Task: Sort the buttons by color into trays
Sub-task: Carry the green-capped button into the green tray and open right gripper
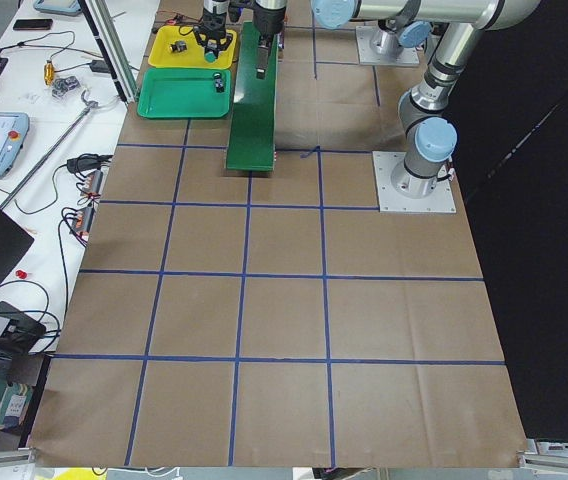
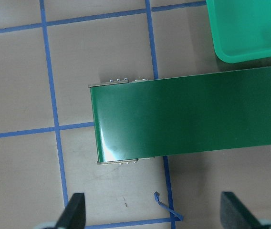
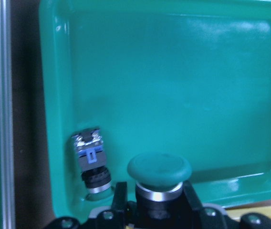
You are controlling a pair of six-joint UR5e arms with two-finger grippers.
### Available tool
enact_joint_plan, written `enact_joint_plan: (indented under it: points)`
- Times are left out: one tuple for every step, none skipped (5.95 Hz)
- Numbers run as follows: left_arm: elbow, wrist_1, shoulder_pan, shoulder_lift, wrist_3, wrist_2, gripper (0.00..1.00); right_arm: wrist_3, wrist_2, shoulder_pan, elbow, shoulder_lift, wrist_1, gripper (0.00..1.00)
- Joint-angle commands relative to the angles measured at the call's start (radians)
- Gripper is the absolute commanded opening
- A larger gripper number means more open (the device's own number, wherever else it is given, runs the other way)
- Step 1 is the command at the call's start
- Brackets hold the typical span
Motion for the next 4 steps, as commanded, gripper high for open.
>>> enact_joint_plan:
  points:
    - [0.0, 0.0, 0.0, 0.0, 0.0, 0.0, 0.99, -0.033, 0.063, 0.013, -0.134, 0.102, -0.009, 1.0]
    - [0.0, 0.0, 0.0, 0.0, 0.0, 0.0, 0.99, -0.051, 0.057, 0.011, -0.156, 0.097, 0.0, 1.0]
    - [0.0, 0.0, 0.0, 0.0, 0.0, 0.002, 0.99, -0.028, 0.056, 0.009, -0.156, 0.079, 0.007, 1.0]
    - [0.0, 0.0, 0.0, 0.0, 0.0, 0.0, 0.99, 0.067, 0.048, 0.002, -0.136, 0.021, 0.09, 1.0]
